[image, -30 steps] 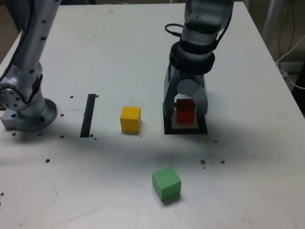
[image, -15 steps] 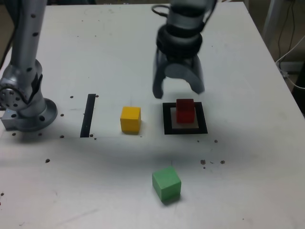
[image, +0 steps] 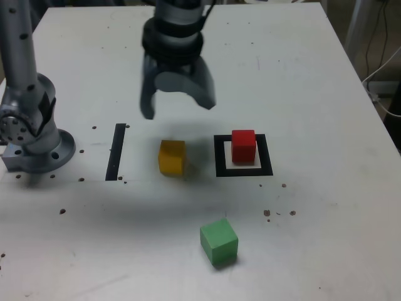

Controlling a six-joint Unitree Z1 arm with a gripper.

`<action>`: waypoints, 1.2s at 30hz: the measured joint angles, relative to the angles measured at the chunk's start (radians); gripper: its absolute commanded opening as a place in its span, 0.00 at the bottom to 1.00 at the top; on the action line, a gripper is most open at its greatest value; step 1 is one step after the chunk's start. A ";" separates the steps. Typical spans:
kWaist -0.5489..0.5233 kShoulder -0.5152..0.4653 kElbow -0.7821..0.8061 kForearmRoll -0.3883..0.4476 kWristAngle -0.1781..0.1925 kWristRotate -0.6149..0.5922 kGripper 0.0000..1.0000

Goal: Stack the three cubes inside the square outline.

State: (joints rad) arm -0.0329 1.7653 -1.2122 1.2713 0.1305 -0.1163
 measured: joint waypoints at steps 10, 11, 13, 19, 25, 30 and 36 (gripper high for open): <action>-0.032 -0.016 0.092 -0.094 -0.082 0.039 0.96; -0.033 -0.008 0.099 -0.105 -0.086 0.043 0.96; -0.036 0.006 0.111 -0.121 -0.090 0.047 0.94; -0.045 0.051 0.130 -0.165 -0.111 0.057 0.84; -0.056 0.096 0.130 -0.187 -0.131 0.060 0.47; -0.068 0.100 0.130 -0.205 -0.126 0.059 0.27; -0.072 0.100 0.130 -0.214 -0.124 0.059 0.27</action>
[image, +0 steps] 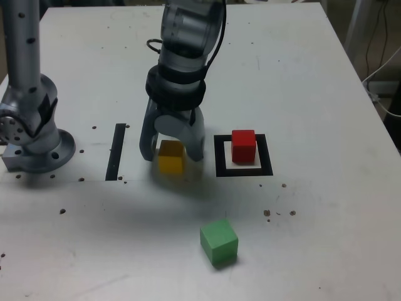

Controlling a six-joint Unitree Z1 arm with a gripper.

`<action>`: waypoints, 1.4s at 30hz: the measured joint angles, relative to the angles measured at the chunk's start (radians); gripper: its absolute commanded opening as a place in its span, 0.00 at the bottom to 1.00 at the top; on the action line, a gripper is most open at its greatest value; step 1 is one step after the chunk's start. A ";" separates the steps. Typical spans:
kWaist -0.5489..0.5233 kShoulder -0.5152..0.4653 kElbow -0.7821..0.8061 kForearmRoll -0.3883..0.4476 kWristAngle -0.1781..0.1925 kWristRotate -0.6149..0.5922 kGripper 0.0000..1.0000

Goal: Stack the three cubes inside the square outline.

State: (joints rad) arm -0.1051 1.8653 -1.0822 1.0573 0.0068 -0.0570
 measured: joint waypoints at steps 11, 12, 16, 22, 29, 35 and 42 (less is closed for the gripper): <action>0.000 0.000 0.000 0.000 0.000 0.000 0.27; 0.000 0.000 0.000 0.000 0.000 0.000 0.27; 0.000 -0.001 -0.002 0.003 0.004 0.000 0.27; 0.000 -0.016 -0.092 0.086 0.041 0.000 0.27; 0.004 -0.005 -0.312 0.220 0.080 0.000 0.27; 0.006 0.054 -0.454 0.273 0.075 0.003 0.27; 0.006 0.151 -0.577 0.304 0.069 0.021 0.27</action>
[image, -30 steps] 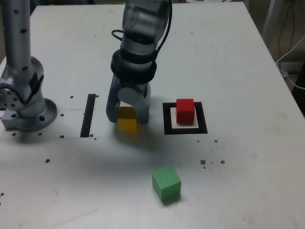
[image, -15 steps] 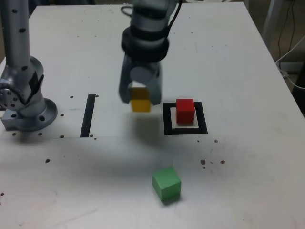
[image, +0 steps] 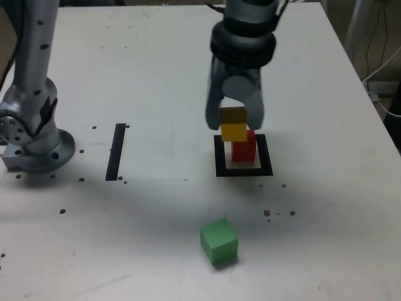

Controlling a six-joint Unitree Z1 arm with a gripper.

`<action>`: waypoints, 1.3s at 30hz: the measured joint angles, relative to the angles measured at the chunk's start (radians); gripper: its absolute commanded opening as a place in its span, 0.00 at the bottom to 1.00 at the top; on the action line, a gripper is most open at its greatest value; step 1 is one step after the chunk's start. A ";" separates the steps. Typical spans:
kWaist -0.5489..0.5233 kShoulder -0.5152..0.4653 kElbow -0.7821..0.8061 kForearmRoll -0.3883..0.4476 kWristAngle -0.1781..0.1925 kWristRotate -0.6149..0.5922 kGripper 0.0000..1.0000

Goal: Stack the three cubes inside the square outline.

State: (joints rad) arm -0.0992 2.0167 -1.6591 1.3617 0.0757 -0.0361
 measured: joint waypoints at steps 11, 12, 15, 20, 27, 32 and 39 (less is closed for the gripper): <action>0.027 0.052 -0.060 0.008 0.008 0.018 0.27; 0.031 0.053 -0.060 0.010 0.010 0.019 0.27; 0.042 0.053 -0.059 0.015 0.019 0.021 0.27; 0.046 0.055 -0.058 0.018 0.023 0.022 0.27; 0.046 0.061 -0.053 0.017 0.021 0.022 0.27; 0.046 0.069 -0.051 0.012 0.018 0.022 0.27; 0.046 0.072 -0.047 0.007 0.013 0.026 0.45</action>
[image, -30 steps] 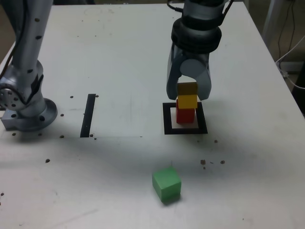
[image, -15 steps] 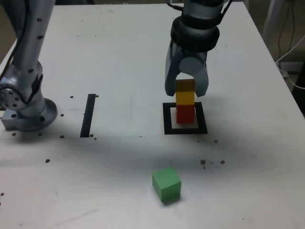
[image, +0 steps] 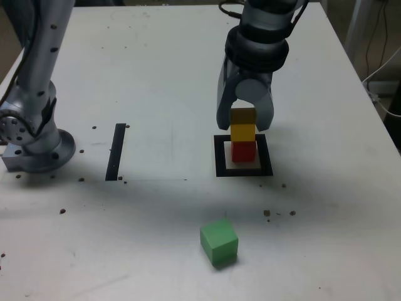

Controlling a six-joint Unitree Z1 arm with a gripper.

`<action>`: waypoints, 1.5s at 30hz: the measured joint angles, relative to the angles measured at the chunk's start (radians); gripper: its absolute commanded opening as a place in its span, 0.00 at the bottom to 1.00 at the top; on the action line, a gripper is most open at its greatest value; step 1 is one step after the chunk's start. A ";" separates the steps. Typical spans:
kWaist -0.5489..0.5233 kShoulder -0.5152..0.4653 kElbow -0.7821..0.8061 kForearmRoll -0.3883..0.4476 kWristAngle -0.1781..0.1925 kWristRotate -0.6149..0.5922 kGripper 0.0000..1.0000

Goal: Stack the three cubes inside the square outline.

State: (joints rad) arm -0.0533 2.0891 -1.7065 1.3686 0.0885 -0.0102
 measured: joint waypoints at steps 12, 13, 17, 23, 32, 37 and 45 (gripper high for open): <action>0.000 0.009 0.009 -0.009 -0.023 0.023 0.90; 0.000 0.009 0.009 -0.009 -0.023 0.023 0.90; 0.000 0.008 0.014 -0.011 -0.023 0.024 0.94; 0.001 -0.046 0.046 -0.010 0.021 0.005 0.99; -0.040 -0.223 0.116 0.038 0.059 -0.038 0.99; -0.156 -0.230 0.129 0.038 0.015 -0.112 0.99; -0.316 -0.219 0.132 0.029 -0.038 -0.337 0.99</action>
State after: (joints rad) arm -0.3696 1.8701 -1.5742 1.3976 0.0503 -0.3467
